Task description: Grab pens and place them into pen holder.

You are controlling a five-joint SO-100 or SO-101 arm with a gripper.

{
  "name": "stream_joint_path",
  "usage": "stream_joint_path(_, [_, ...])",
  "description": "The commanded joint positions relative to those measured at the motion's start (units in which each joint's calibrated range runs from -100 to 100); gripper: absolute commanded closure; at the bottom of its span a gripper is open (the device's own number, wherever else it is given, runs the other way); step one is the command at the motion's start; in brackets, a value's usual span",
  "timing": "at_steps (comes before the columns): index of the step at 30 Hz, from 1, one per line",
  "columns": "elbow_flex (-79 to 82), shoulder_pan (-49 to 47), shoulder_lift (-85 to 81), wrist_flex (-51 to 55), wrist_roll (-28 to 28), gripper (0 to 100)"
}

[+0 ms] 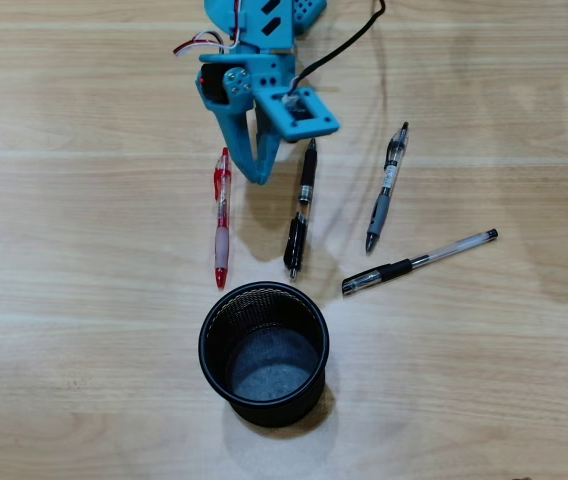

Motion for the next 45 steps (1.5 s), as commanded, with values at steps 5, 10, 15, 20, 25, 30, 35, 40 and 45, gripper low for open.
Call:
stream_joint_path(5, [-6.2,1.96,2.34,0.7,-5.33,97])
stream_joint_path(10, [-19.68,2.7,6.08,22.38,-5.39,97])
stream_joint_path(15, [-41.67,6.26,12.03,55.82,-9.99,97])
stream_joint_path(20, [-51.81,6.54,18.56,61.66,-13.03,97])
stream_joint_path(25, [-52.71,5.44,24.68,57.01,-13.14,97])
stream_joint_path(30, [-52.62,3.88,31.73,49.26,-13.14,95])
stream_joint_path(35, [-52.99,3.79,36.91,48.17,-13.14,85])
stream_joint_path(40, [-53.35,4.43,40.48,48.08,-13.14,82])
stream_joint_path(45, [-53.08,4.53,43.28,44.43,-13.14,82])
